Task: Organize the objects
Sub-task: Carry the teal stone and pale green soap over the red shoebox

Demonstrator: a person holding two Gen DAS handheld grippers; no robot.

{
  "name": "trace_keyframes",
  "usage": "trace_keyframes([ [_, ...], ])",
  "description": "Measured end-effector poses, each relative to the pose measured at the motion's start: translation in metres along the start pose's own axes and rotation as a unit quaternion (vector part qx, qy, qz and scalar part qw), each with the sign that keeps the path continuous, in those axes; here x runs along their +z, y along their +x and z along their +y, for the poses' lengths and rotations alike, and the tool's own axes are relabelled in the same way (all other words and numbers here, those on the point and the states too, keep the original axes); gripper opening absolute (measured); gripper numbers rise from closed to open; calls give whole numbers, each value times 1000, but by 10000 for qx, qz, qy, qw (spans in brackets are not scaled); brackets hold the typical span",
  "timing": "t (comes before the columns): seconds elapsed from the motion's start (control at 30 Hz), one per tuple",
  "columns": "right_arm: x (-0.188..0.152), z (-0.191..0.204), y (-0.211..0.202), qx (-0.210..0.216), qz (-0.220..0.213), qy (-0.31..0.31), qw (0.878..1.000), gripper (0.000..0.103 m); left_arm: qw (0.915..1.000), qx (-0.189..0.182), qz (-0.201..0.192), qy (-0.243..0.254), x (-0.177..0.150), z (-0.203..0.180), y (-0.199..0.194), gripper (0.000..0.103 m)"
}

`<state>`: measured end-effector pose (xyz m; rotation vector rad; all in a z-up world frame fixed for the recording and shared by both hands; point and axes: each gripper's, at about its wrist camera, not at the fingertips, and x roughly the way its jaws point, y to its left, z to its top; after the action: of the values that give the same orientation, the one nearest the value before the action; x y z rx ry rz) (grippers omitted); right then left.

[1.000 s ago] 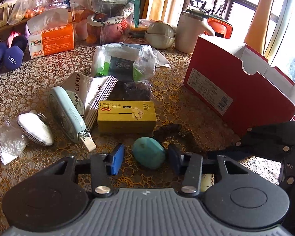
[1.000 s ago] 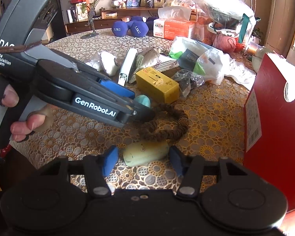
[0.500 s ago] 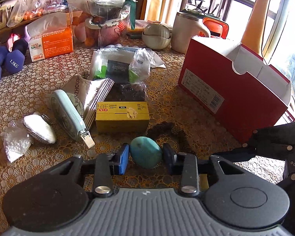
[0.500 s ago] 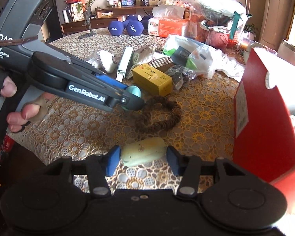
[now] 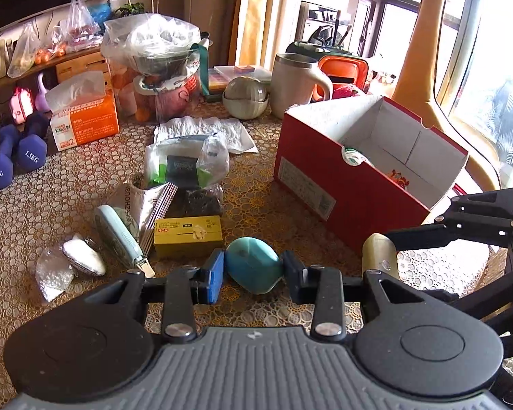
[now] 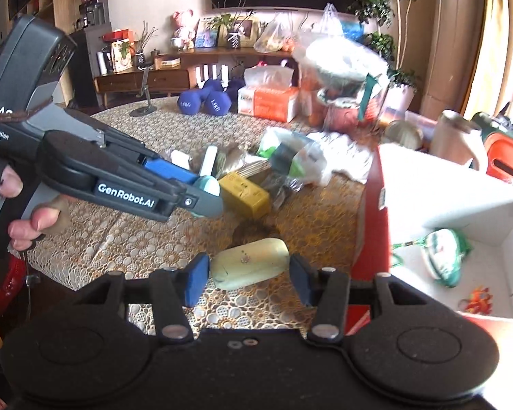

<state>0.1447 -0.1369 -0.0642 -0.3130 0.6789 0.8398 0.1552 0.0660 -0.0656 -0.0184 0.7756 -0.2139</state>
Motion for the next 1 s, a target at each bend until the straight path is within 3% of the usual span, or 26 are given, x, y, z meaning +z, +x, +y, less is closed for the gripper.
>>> trace_keyframes([
  [0.67, 16, -54, -88, -891, -601, 78, 9942, 50, 9964, -319, -388, 678, 53, -96, -30, 36],
  [1.0, 14, -133, -110, -1357, -590, 641, 9869, 50, 9926, -487, -331, 1065, 81, -149, 1, 36],
])
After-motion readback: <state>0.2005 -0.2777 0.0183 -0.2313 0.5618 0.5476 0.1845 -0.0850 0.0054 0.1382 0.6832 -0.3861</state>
